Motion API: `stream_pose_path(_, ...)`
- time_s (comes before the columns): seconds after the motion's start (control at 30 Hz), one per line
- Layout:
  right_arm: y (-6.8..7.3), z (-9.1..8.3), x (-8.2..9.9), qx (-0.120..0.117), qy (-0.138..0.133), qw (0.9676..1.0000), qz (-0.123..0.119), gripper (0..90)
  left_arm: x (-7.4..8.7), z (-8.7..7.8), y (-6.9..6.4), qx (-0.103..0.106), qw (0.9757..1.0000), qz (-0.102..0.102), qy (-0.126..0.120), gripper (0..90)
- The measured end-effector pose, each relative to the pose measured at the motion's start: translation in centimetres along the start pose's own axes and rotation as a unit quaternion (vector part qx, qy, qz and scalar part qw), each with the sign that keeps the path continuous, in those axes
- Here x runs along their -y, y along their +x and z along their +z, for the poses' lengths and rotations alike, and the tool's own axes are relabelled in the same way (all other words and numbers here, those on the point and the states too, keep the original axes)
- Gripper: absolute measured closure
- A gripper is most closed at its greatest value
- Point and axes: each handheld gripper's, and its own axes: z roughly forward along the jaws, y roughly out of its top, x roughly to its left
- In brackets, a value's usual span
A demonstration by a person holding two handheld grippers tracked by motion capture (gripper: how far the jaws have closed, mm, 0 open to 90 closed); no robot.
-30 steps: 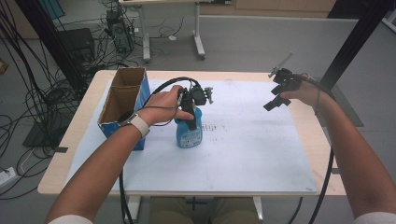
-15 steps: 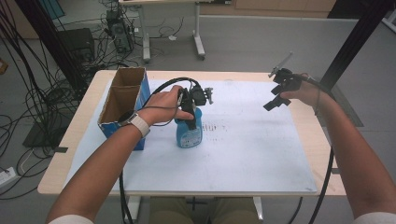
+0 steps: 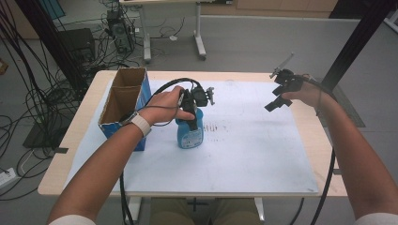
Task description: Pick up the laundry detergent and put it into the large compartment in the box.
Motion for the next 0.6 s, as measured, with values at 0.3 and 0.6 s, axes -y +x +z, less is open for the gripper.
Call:
stream_pose_path(0.3, -0.06, -0.13, 0.16, 0.001, 0.0, 1.0, 0.001, 6.1, -0.02, 0.01, 0.38, 0.011, 0.9999, -0.004, 0.003, 39.3)
stream_pose_path(0.6, -0.03, -0.15, 0.19, 0.0, 0.0, 1.0, 0.002, 6.2, 0.03, 0.01, 0.36, 0.011, 0.9999, -0.004, 0.001, 39.3)
